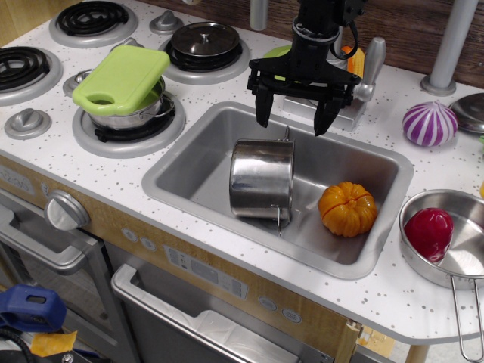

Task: Flip pot upright in sink

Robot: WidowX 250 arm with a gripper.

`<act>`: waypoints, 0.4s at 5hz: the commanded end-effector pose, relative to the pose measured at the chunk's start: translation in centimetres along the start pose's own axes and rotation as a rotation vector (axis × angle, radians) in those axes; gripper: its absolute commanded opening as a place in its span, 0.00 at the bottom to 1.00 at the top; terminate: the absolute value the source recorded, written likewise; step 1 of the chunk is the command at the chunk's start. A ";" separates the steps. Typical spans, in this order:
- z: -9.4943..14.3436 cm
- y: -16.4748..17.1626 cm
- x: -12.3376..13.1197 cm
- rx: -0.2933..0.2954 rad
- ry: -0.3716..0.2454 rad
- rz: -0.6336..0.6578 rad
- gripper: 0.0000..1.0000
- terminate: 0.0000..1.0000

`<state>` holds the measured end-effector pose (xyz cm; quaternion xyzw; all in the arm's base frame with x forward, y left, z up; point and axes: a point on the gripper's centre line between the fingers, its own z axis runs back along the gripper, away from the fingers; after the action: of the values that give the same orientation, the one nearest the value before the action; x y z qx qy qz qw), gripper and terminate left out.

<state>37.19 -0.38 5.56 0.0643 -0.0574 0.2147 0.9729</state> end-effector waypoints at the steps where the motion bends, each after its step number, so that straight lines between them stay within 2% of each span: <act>1: 0.0 0.0 0.0 0.000 0.000 0.000 1.00 0.00; 2: -0.3 -0.2 -0.6 0.064 -0.059 -0.017 1.00 0.00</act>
<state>36.11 -0.81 3.51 0.1534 -0.0605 0.1947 0.9669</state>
